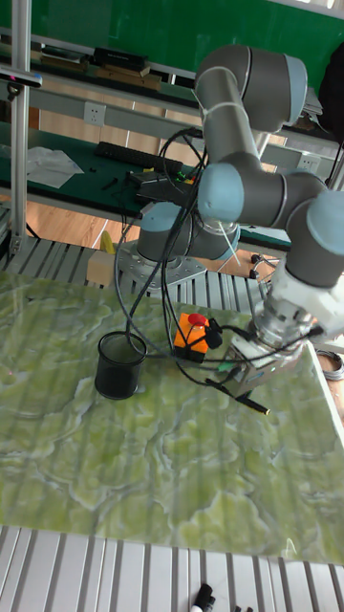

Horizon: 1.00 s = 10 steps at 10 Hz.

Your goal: Put the pen into the pen holder

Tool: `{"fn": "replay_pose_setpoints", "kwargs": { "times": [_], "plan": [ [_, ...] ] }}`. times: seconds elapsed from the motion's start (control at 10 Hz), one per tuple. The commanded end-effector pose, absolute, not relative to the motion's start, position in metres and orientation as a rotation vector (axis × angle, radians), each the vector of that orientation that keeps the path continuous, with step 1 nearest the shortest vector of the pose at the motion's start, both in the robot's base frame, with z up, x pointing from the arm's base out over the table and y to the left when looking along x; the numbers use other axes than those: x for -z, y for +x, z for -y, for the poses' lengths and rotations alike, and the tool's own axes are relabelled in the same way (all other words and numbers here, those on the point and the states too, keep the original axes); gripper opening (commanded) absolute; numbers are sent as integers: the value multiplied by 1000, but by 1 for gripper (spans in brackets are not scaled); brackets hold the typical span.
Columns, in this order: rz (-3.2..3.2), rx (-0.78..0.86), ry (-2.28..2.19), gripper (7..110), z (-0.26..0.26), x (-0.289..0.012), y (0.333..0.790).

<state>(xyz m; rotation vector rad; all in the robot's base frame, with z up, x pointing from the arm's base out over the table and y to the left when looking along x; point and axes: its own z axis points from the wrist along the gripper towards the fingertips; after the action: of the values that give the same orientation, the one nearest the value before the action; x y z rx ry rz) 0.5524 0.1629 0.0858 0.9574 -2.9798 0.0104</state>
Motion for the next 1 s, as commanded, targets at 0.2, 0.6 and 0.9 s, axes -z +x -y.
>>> {"fn": "replay_pose_setpoints", "kwargs": {
  "times": [0.2, 0.6, 0.9],
  "plan": [
    [3187, 70, 795, 7, -155, -130, 530],
    [3221, 63, 761, 7, -135, -136, 508],
    [3217, 114, 792, 7, -138, -136, 506]
  ]
}}
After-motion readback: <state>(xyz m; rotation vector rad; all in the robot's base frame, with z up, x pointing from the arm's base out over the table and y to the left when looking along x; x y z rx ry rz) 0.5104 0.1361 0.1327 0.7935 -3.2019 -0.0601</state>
